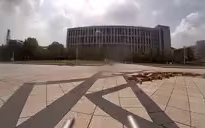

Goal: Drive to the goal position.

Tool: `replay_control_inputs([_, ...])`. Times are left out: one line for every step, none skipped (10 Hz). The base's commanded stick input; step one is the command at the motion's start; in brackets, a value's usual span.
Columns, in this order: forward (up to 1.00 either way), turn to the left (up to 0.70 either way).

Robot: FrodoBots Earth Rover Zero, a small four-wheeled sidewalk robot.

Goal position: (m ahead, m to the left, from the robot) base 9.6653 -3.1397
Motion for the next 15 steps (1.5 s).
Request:
replay_control_inputs([0.05,0.0])
replay_control_inputs([0.05,0.0])
replay_control_inputs([0.05,0.0])
replay_control_inputs([0.05,0.0])
replay_control_inputs([0.05,0.0])
replay_control_inputs([0.05,0.0])
replay_control_inputs([0.05,0.0])
replay_control_inputs([0.05,0.0])
replay_control_inputs([0.05,0.0])
replay_control_inputs([0.05,0.0])
replay_control_inputs([0.05,0.0])
replay_control_inputs([0.05,0.0])
replay_control_inputs([0.05,0.0])
replay_control_inputs([0.05,0.0])
replay_control_inputs([0.05,0.0])
